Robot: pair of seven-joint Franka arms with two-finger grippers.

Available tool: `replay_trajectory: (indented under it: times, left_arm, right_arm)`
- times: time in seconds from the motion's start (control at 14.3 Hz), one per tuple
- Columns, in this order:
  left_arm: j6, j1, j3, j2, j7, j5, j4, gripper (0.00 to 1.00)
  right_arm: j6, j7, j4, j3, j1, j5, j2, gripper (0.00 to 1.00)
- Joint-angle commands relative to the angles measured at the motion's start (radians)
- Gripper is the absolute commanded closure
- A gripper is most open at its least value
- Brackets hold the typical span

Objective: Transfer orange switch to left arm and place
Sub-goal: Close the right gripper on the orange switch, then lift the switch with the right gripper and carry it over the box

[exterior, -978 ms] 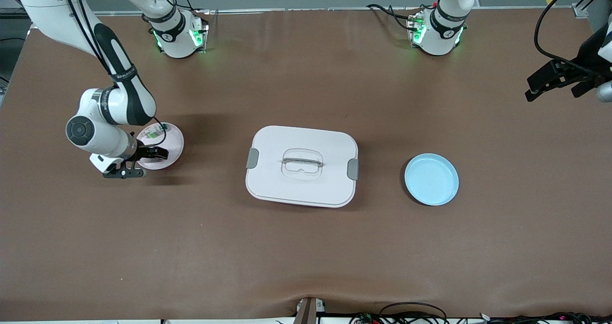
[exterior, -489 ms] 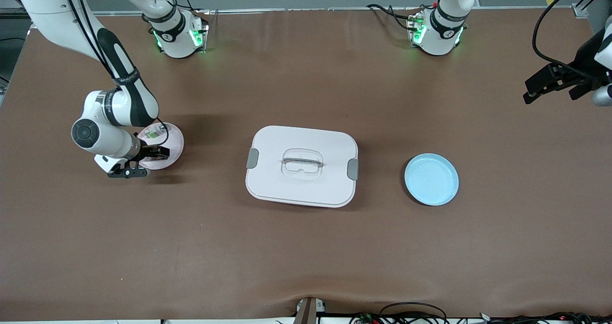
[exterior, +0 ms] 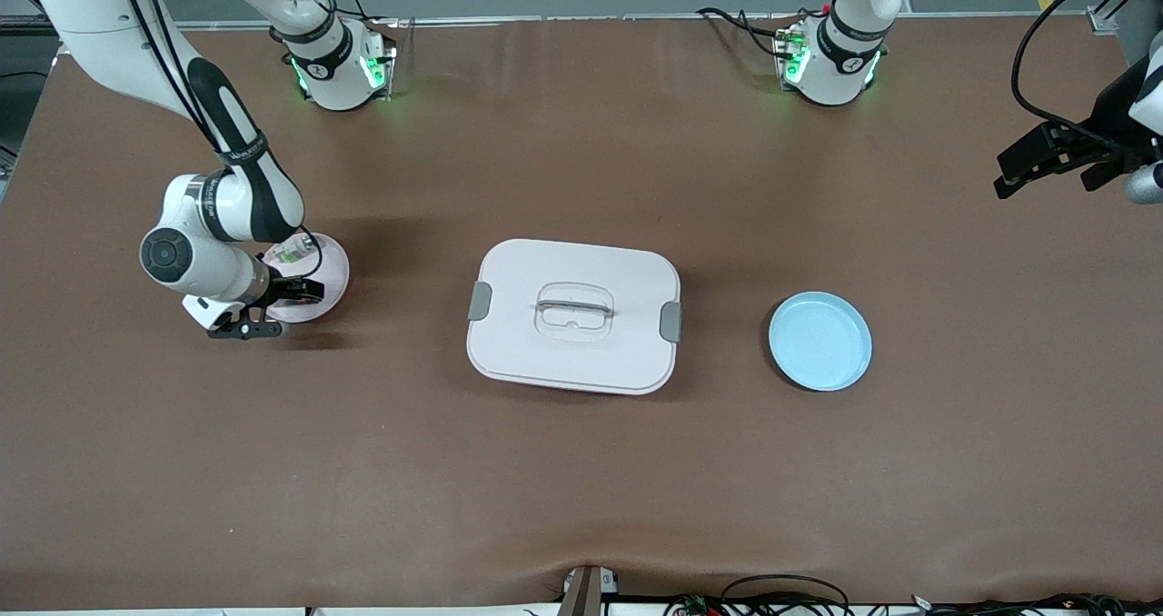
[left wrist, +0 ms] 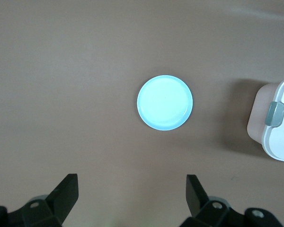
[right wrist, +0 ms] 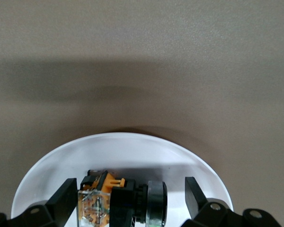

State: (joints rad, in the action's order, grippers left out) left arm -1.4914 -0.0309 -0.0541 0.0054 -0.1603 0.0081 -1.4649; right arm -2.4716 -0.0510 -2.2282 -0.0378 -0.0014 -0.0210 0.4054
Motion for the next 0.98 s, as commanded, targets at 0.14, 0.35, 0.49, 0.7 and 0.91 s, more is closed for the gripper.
replay_trajectory:
  times: [0.14, 0.35, 0.49, 0.7, 0.91]
  left_arm:
    - [0.002, 0.005, 0.000, 0.005, 0.007, -0.016, 0.017, 0.00]
    - [0.002, 0.005, 0.000, 0.004, 0.007, -0.017, 0.017, 0.00]
    - [0.002, 0.005, 0.000, 0.001, 0.007, -0.017, 0.017, 0.00]
    - [-0.001, 0.005, 0.002, 0.004, 0.007, -0.017, 0.017, 0.00]
    - [-0.015, 0.005, 0.002, 0.016, 0.007, -0.017, 0.017, 0.00]
  right_arm:
    - [-0.023, 0.002, -0.013, -0.004, 0.006, 0.012, 0.000, 0.29]
    - [-0.023, 0.002, -0.013, -0.004, 0.006, 0.012, 0.000, 0.67]
    - [-0.023, 0.002, -0.013, -0.004, 0.006, 0.012, 0.000, 0.76]
    - [-0.004, 0.002, -0.011, -0.004, 0.006, 0.012, -0.007, 0.76]
    - [0.068, 0.003, -0.007, -0.002, 0.008, 0.012, -0.048, 0.76]
